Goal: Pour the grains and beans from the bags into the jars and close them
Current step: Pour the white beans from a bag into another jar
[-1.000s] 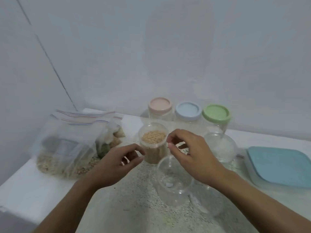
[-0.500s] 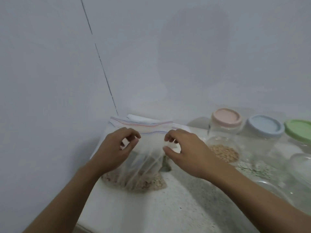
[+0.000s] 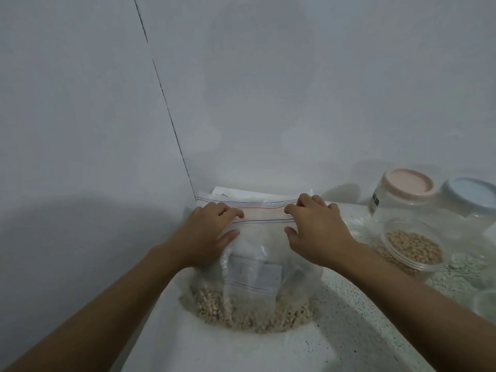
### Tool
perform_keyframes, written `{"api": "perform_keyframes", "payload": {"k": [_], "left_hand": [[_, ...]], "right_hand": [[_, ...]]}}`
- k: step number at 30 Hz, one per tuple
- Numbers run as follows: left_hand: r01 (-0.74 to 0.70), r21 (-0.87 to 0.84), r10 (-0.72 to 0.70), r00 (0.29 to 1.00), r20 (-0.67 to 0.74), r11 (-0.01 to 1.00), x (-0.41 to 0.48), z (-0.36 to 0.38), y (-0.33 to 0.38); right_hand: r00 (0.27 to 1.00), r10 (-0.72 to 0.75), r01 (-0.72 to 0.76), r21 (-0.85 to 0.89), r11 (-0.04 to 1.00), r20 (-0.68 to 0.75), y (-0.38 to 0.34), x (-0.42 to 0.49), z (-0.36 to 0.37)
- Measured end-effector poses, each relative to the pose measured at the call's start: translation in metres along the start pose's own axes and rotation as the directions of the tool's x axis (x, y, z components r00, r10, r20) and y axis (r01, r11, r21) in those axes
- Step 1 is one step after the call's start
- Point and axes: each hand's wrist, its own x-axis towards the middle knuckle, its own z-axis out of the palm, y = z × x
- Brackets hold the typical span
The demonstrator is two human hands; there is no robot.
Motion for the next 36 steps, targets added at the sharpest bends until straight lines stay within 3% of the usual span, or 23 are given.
{"api": "perform_keyframes", "payload": {"k": [5,14,18,23,27,30,36], "left_hand": [[-0.047,0.002,0.047,0.999,-0.015,0.999,-0.002,-0.004,-0.015],[-0.147,0.074,0.138,0.983,0.122,0.986,0.023,-0.018,0.010],[-0.191,-0.084,0.202,0.969,0.145,0.978,0.029,-0.028,0.022],[-0.144,-0.297,0.209,0.958,0.197,0.944,0.031,-0.052,0.039],[-0.196,-0.344,0.268,0.947,0.178,0.919,0.025,-0.071,0.046],[-0.151,-0.462,0.278,0.935,0.219,0.874,0.017,-0.092,0.058],[-0.097,-0.559,0.265,0.937,0.227,0.823,0.003,-0.108,0.083]], "right_hand": [[0.997,0.036,-0.040,0.053,0.998,0.072,-0.008,0.004,-0.008],[0.990,0.072,-0.082,0.084,0.993,0.123,-0.021,-0.001,-0.032],[0.999,0.016,-0.024,0.192,0.981,0.043,-0.019,-0.011,-0.045],[0.996,-0.063,0.079,0.284,0.955,-0.066,-0.010,-0.025,-0.047],[0.991,-0.098,0.120,0.308,0.944,-0.087,-0.003,-0.039,-0.055],[0.985,-0.125,0.158,0.358,0.920,-0.115,0.000,-0.052,-0.061],[0.944,-0.149,0.237,0.293,0.926,-0.294,0.006,-0.066,-0.060]]}}
